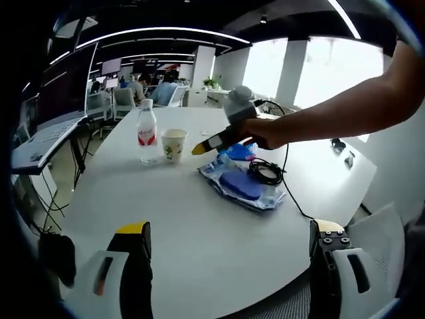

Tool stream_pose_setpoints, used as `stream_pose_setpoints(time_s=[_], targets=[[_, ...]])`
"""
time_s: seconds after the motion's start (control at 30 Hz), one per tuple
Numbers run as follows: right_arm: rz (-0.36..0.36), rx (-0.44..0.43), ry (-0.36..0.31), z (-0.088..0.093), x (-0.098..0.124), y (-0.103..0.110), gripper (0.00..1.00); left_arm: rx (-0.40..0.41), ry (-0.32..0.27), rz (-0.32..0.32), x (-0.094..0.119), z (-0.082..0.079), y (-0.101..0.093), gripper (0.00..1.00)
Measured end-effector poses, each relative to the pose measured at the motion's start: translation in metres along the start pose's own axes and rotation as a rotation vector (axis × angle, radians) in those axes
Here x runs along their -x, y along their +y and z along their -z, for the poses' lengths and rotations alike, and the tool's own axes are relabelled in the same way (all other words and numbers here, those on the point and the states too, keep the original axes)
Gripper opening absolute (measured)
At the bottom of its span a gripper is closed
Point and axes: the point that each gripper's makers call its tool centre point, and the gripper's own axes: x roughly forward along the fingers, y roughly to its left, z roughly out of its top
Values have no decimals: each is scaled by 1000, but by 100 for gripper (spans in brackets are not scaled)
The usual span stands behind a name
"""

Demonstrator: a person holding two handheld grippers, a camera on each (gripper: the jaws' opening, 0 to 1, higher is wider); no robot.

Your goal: Arrange the tabletop items into an orderly group along one side of the table until the central work area is clear of visible clutter.

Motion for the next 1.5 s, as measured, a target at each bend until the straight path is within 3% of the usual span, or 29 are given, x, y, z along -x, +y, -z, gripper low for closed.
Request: stream_pose_setpoints(time_s=[1.0,1.5], targets=[[98,-64,-42,29,57,-26,40,-16,6,21,-2,0,-6,100],[161,-114,-67,46,95,-48,40,-17,12,73,-8,-6,-24,100]])
